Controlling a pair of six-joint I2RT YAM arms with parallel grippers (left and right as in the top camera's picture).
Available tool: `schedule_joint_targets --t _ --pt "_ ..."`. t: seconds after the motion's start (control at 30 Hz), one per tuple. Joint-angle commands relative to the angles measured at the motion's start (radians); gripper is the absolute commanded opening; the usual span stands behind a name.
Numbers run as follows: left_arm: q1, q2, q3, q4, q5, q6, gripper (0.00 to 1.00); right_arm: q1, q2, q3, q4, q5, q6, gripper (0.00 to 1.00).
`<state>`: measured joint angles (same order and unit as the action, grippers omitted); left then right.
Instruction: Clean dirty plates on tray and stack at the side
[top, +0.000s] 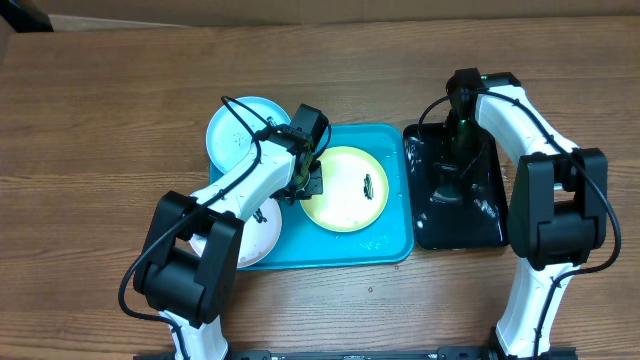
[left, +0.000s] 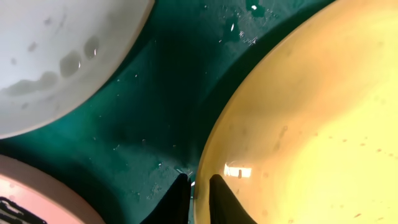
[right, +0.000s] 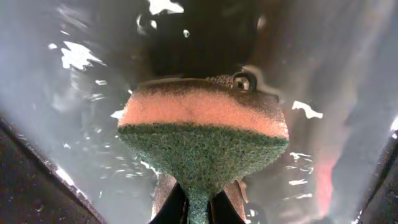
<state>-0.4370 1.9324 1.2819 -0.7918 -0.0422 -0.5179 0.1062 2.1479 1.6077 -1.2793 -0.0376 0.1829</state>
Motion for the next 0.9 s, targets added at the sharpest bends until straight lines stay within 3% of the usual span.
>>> schedule_joint_targets --t 0.0,0.4,0.87 --pt "0.005 0.013 -0.010 0.004 -0.014 -0.003 0.15 0.003 -0.012 0.011 -0.005 -0.002 -0.008 0.04" --pt "0.005 0.013 -0.012 0.003 -0.013 -0.003 0.12 0.003 -0.012 0.029 -0.016 -0.001 -0.008 0.04" --pt "0.006 0.036 -0.011 0.001 -0.017 -0.003 0.04 0.003 -0.014 0.223 -0.172 0.049 -0.008 0.04"
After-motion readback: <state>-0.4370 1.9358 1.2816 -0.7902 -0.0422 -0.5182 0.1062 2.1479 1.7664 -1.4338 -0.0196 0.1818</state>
